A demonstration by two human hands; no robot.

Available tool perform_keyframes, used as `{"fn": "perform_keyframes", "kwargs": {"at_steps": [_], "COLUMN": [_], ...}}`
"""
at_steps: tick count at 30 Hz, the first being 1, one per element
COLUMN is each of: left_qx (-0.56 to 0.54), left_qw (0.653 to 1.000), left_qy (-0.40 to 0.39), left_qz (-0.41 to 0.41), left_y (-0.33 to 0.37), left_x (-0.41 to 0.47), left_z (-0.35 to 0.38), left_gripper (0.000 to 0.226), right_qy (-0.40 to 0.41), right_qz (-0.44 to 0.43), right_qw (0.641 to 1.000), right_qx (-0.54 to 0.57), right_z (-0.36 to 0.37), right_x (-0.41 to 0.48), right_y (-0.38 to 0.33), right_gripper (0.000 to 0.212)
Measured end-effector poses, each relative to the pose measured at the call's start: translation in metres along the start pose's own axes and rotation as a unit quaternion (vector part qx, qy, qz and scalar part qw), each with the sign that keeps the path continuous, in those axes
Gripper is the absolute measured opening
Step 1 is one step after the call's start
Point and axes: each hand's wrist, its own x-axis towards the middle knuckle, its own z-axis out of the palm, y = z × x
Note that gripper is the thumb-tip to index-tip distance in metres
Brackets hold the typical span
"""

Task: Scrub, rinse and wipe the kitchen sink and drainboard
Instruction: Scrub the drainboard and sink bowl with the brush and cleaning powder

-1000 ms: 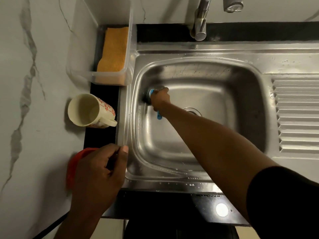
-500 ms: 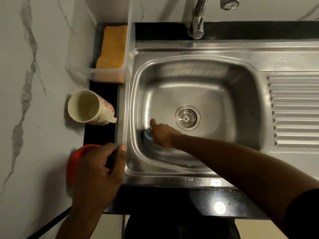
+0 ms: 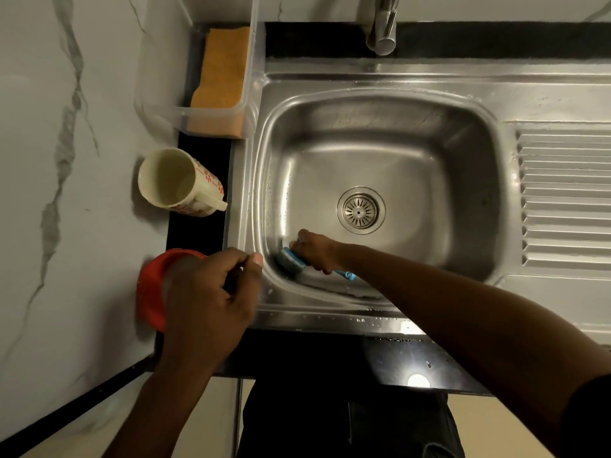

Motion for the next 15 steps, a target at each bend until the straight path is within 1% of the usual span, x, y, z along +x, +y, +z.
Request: {"fn": "perform_keyframes", "kwargs": {"at_steps": [2, 5, 7, 9, 11, 13, 15], "left_qx": [-0.005, -0.014, -0.014, -0.015, -0.014, -0.009, -0.007], "left_qw": [1.000, 1.000, 1.000, 1.000, 1.000, 1.000, 1.000], "left_qy": [0.004, 0.009, 0.005, -0.001, -0.002, -0.003, 0.000], "left_qz": [0.001, 0.003, 0.008, 0.011, 0.013, 0.017, 0.013], "left_y": [0.002, 0.003, 0.004, 0.005, 0.004, 0.005, 0.007], "left_x": [0.000, 0.001, 0.001, 0.001, 0.001, -0.001, -0.003], "left_z": [0.000, 0.003, 0.005, 0.006, 0.006, 0.005, 0.003], "left_gripper": [0.028, 0.025, 0.026, 0.027, 0.027, 0.026, 0.025], "right_qy": [-0.020, -0.031, -0.011, 0.033, 0.056, 0.048, 0.015], "right_qz": [-0.028, -0.083, -0.100, -0.075, 0.005, 0.070, 0.069], "right_qw": [0.999, 0.990, 0.986, 0.986, 0.990, 0.992, 0.996], "right_qx": [0.033, 0.107, 0.135, 0.145, 0.128, 0.090, 0.064], "right_z": [-0.004, -0.008, -0.005, 0.001, 0.009, 0.014, 0.008], "right_x": [-0.013, -0.041, -0.045, -0.031, -0.012, -0.001, -0.003], "right_y": [-0.007, -0.018, -0.022, -0.021, -0.019, -0.015, -0.012], "right_gripper": [0.024, 0.032, 0.036, 0.033, 0.034, 0.038, 0.034]}}
